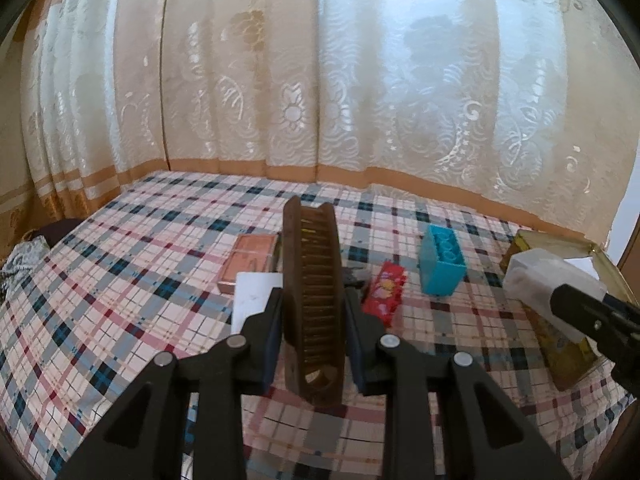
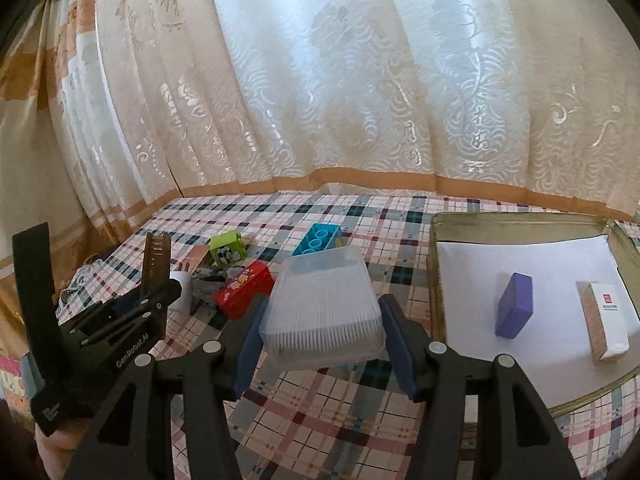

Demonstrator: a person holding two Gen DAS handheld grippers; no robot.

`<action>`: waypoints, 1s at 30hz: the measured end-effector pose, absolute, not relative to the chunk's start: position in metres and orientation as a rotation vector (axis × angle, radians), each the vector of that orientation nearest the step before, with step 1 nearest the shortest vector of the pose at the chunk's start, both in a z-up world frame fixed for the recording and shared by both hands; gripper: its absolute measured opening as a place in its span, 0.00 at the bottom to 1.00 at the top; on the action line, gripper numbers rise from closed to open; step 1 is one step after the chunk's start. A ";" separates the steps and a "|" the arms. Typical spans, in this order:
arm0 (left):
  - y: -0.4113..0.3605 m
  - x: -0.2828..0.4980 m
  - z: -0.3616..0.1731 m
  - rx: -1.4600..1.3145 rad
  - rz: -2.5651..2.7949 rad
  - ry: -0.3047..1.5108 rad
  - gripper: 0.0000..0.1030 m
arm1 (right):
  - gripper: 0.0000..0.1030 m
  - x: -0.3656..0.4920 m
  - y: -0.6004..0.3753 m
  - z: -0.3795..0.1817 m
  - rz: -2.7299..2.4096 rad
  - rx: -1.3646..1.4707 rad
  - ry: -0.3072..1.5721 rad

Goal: Organize rigid objects
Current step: 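Carry the comb and clear box to the gold tray and release them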

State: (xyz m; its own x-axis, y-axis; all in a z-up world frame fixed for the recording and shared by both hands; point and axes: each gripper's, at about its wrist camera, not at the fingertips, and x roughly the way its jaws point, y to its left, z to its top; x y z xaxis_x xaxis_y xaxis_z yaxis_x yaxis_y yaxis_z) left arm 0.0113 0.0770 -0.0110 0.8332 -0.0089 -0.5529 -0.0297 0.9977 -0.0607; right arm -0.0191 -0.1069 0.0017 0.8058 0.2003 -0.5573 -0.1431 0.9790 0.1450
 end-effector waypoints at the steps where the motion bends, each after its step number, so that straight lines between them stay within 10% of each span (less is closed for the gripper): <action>1: 0.073 0.010 -0.009 -0.057 0.009 0.578 0.26 | 0.56 -0.020 -0.109 0.002 0.183 0.099 0.603; 30: -0.062 -0.002 0.029 0.027 -0.158 0.490 0.26 | 0.56 -0.043 -0.241 0.022 -0.008 0.182 0.505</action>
